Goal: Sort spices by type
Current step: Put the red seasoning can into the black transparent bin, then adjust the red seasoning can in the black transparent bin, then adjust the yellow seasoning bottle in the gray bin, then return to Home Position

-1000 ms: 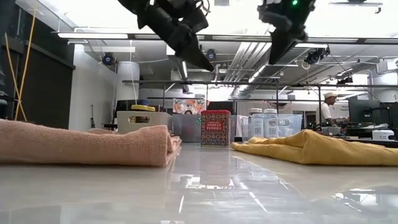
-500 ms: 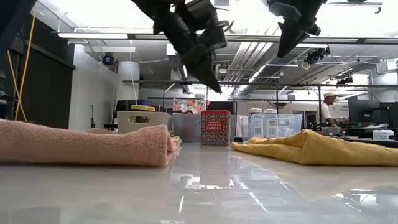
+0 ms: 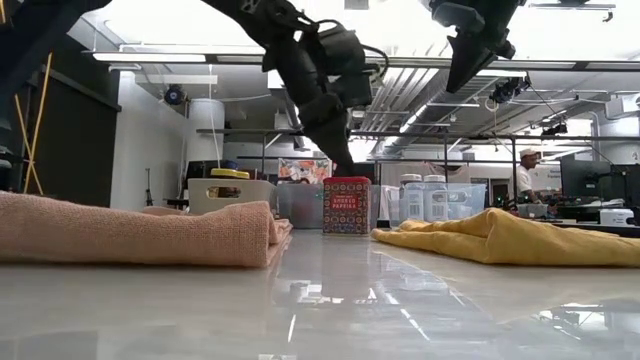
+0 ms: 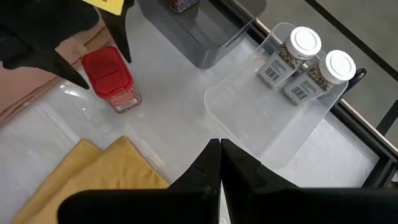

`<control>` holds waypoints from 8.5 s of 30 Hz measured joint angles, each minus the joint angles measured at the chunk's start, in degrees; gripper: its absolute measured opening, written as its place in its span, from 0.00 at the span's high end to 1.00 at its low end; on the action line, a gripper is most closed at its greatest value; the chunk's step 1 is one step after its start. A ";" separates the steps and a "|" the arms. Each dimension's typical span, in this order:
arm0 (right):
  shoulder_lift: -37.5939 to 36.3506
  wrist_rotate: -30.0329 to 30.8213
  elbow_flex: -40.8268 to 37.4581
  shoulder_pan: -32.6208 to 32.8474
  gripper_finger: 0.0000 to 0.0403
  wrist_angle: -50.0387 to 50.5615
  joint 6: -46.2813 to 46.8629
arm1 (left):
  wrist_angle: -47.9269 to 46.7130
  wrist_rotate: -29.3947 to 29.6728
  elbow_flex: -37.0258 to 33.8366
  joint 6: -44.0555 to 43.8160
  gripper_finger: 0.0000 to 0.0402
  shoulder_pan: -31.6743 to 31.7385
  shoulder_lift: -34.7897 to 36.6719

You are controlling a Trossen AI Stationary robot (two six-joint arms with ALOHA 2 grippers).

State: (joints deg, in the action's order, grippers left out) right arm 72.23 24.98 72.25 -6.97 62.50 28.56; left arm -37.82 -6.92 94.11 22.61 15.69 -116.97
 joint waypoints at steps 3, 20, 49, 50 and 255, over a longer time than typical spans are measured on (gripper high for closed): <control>0.00 -0.18 0.00 -0.01 1.00 -0.03 -0.02 | 0.23 -0.53 0.06 0.00 0.35 0.11 -0.27; 0.04 -0.40 0.00 -0.01 1.00 -0.54 -0.02 | 0.64 0.00 -0.02 -0.98 0.35 0.24 -3.49; 0.04 0.88 0.00 -0.16 1.00 -0.65 3.61 | 2.08 4.49 9.70 -39.25 0.54 18.97 1.04; 0.04 0.96 0.00 -0.16 1.00 -0.65 3.62 | 3.14 4.81 9.85 -41.37 0.54 18.50 0.47; 17.40 -34.52 41.27 -13.64 1.00 13.29 -25.62 | 56.23 -1.60 -63.28 -51.49 1.00 0.40 69.53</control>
State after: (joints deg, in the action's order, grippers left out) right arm 89.63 -9.54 113.51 -20.61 75.79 2.94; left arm 18.41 -8.52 30.82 -28.88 16.10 -47.44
